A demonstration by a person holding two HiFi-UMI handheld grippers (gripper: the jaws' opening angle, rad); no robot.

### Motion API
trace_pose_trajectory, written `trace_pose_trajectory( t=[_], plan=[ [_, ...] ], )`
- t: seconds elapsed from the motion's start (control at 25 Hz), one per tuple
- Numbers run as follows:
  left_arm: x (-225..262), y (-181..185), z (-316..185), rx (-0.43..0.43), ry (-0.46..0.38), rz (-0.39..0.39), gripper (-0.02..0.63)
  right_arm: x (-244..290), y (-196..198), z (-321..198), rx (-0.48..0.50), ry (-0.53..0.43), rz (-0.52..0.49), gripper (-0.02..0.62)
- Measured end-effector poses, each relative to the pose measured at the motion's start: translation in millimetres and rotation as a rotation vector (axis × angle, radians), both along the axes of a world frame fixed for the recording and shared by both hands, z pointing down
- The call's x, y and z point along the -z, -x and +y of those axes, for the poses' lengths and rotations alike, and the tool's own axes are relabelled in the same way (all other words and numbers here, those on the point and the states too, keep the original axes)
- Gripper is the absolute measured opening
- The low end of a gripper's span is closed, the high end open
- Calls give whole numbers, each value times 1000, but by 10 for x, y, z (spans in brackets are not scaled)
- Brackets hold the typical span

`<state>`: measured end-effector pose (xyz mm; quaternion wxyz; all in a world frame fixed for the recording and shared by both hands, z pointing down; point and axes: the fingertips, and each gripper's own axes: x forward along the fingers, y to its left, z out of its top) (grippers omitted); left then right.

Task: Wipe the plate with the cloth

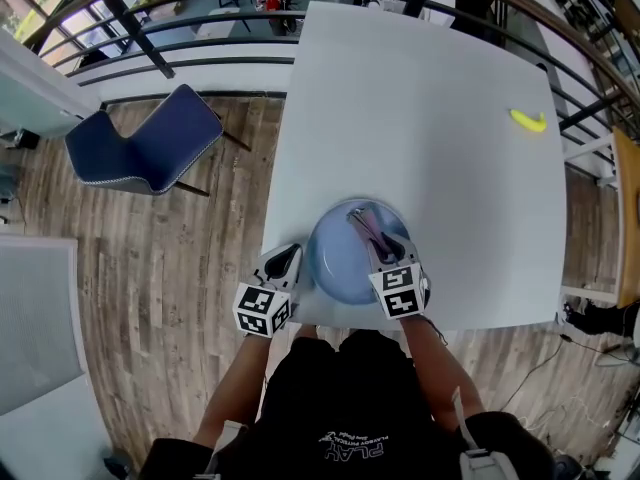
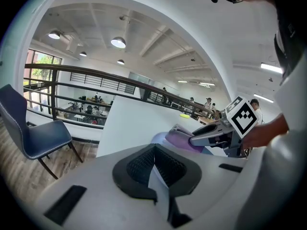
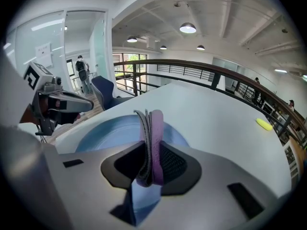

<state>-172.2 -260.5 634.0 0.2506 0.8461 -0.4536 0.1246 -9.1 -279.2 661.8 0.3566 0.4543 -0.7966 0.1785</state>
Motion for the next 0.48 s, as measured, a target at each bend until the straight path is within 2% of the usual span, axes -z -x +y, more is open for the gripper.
trace_pose_trajectory(
  t=[0.48],
  plan=[
    [-117,67,165,11,25,-8,14,-1,562,412,131,39,-52,98]
  ],
)
